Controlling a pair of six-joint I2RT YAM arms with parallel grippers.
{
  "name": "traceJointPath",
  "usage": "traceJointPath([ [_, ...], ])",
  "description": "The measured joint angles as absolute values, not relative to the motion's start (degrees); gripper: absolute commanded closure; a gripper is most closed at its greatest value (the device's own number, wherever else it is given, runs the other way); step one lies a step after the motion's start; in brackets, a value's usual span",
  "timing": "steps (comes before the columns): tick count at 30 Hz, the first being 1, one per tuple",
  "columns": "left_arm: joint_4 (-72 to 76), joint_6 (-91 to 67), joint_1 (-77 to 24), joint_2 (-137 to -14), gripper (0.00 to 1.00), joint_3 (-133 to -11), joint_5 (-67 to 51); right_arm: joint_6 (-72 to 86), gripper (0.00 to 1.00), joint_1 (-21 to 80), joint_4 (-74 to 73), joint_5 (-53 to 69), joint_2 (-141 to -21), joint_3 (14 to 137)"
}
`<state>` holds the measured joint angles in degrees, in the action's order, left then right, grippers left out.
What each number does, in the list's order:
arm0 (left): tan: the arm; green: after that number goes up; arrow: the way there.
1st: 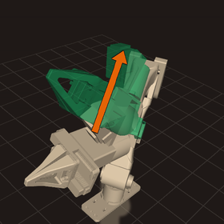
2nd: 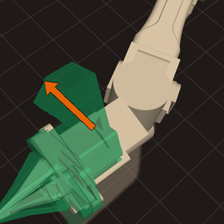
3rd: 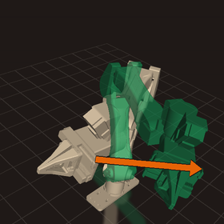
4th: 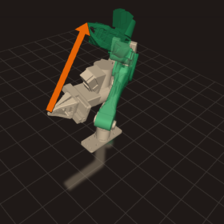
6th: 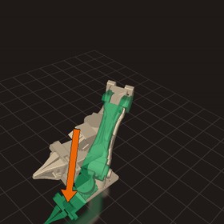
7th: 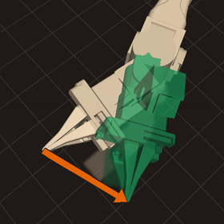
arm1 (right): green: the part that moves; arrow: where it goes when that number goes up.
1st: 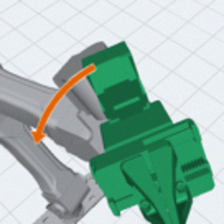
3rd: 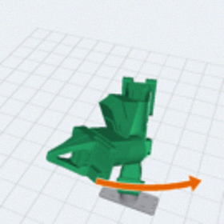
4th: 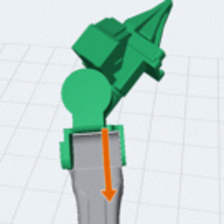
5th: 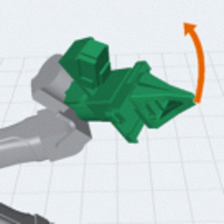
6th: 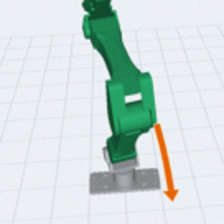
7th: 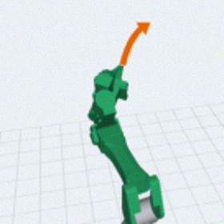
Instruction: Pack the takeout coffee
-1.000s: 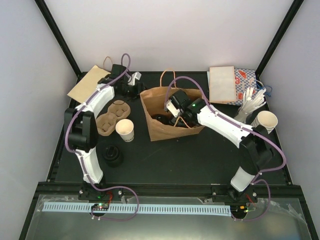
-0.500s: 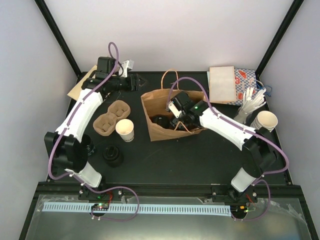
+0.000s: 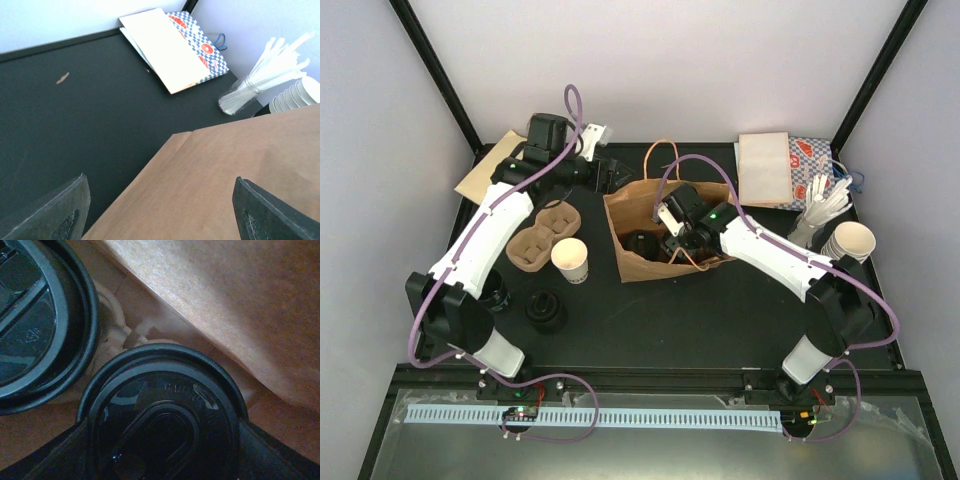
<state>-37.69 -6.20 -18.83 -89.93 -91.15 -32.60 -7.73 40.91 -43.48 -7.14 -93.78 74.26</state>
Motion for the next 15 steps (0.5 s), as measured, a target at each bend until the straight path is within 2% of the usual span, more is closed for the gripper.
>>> traceJointPath([
  [5,-36.9,-4.6,-18.8,-86.1,0.20,-91.2,-32.5,-7.4,0.32,40.9,-44.1,-7.2,-93.8,74.5],
  [9,-36.4,-2.8,-18.8,-82.9,0.24,-91.5,-33.9,-7.1,0.32,40.9,-44.3,-7.2,-94.2,74.9],
  [12,-37.5,-0.6,-18.8,-83.3,0.29,-93.5,-36.7,-7.0,0.32,40.9,-44.4,-7.3,-94.6,75.4],
  [15,-40.9,1.8,-18.9,-85.8,0.30,-96.7,-38.8,-6.9,0.32,40.9,-44.8,-7.3,-94.9,75.8],
])
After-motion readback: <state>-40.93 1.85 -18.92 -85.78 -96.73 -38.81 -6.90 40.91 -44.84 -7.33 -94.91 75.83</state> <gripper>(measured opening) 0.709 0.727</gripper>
